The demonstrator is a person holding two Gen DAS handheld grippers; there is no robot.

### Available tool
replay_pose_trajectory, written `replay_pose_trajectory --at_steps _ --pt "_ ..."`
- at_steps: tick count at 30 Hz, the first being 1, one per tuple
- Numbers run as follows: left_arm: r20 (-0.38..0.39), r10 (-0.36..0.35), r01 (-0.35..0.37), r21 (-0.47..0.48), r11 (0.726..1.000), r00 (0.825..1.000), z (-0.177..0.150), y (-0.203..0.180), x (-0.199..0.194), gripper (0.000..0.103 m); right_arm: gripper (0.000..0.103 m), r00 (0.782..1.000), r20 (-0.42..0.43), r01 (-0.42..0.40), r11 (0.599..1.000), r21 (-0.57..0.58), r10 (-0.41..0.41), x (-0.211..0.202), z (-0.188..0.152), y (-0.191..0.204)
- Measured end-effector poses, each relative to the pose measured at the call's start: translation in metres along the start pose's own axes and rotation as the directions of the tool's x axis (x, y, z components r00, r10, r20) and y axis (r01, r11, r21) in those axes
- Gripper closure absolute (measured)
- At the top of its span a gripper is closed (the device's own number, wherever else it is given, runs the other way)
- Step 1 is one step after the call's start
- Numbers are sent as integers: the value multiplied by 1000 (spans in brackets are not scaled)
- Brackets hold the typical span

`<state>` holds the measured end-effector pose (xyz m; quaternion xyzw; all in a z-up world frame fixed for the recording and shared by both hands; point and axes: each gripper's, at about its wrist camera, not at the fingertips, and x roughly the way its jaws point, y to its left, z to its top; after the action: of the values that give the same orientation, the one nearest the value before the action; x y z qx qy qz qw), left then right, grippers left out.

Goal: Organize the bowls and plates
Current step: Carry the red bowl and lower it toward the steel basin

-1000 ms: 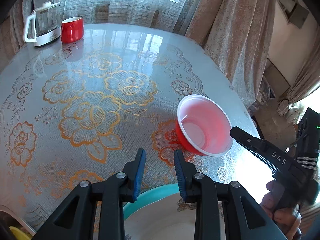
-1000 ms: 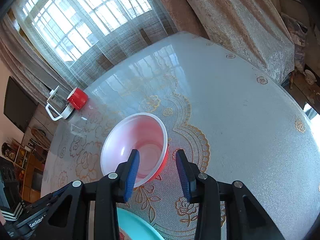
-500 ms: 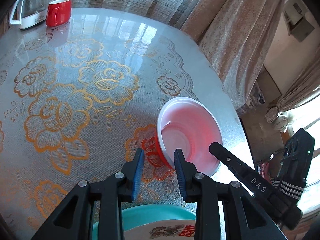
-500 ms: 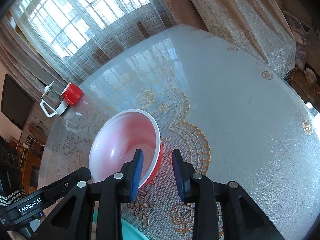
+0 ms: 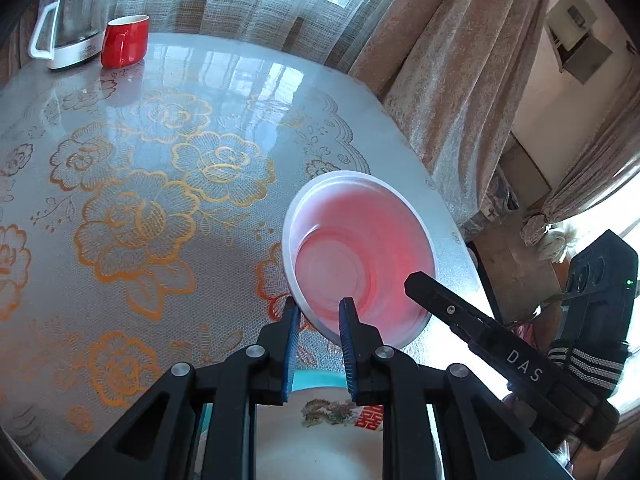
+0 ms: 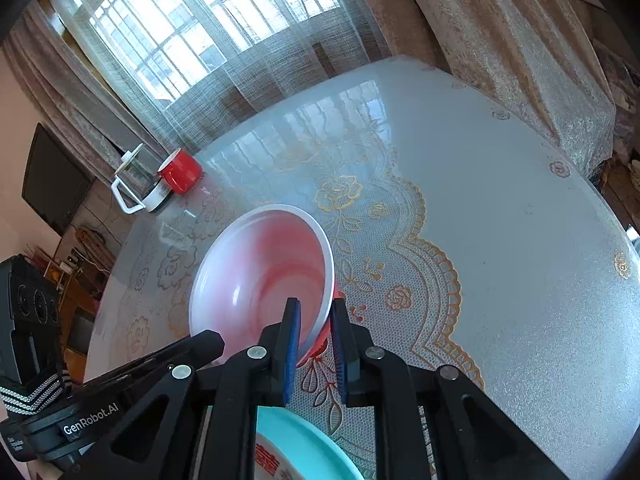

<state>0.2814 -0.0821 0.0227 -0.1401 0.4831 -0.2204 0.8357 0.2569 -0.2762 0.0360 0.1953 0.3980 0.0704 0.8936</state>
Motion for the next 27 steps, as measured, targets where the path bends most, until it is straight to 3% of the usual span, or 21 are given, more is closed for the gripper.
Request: replay_pose_trajectory --at_steps 14,27 --pt "104 92 -94 19 995 990 -52 29 -85 83 88 994 -21 -112 992 -63 111 -26 -45 63" --pt "171 85 -68 -108 992 981 -110 92 -161 83 88 973 -108 -219 963 -159 204 -30 -92 135"
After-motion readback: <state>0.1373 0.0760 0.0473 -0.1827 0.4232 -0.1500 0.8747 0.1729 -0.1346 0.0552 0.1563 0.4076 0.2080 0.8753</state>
